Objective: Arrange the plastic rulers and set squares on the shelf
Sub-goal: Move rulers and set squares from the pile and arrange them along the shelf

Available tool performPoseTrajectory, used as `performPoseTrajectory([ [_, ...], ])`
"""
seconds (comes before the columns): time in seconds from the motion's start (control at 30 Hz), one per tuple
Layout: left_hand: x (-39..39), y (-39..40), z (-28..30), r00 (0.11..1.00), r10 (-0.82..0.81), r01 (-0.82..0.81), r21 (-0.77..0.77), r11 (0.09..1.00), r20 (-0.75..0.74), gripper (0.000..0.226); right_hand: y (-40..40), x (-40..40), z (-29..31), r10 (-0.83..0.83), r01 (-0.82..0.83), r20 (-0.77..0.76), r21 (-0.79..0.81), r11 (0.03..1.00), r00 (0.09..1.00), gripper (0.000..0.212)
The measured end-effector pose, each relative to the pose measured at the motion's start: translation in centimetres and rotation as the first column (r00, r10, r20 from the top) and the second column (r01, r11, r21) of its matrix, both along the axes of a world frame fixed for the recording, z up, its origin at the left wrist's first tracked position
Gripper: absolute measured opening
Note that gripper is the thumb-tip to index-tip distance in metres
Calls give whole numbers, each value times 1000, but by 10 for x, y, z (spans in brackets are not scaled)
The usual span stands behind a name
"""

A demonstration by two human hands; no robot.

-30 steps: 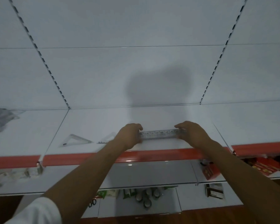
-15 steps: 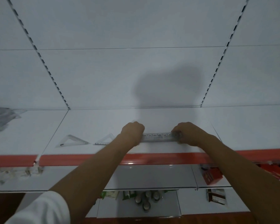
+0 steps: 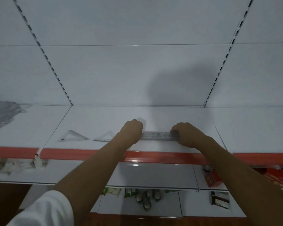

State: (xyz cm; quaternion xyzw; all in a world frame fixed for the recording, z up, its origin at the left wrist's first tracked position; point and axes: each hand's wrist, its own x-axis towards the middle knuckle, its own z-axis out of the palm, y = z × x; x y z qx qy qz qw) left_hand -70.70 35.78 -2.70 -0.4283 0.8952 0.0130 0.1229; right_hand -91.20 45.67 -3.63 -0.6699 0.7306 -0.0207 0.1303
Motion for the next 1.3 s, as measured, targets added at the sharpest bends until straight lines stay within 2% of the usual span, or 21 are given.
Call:
performPoseTrajectory([
  [0.2,-1,0,-1,1000,6,-6,-13,1000,3,18,-2,-1,-2,7,-7,-8,0,1000,1000,38],
  [0.43,12,3,0,997,70,-70,3,998,-33,30,1,-1,4,23,-23,-2,84,996,1000,57],
  [0.53,24,7,4,998,54,-54,19,998,-26,62,2,6,14,13,3,-96,165,986,995,71],
  [0.6,37,11,11,990,72,-70,15,997,-125,74,-2,20,25,-5,17,-181,69,997,984,70],
  [0.67,57,15,19,957,110,-105,35,994,-270,63,-15,45,36,-25,7,-166,-104,995,986,60],
  [0.77,105,17,31,918,172,-163,56,985,-358,46,-46,106,48,8,4,46,-264,964,999,46],
  [0.83,151,14,41,894,220,-223,40,974,-390,41,-70,158,54,91,-50,115,-319,947,989,40],
  [0.97,279,11,54,834,366,-384,42,922,-413,36,-110,290,65,282,-205,138,-407,890,949,35],
  [1.1,410,24,63,749,505,-540,47,840,-428,43,-137,430,74,458,-373,117,-423,826,881,39],
  [1.2,499,44,64,698,547,-617,1,787,-462,50,-144,527,76,561,-452,134,-456,767,817,40],
  [1.3,572,65,65,618,627,-715,-9,699,-475,53,-146,603,75,644,-537,116,-453,712,756,44],
])
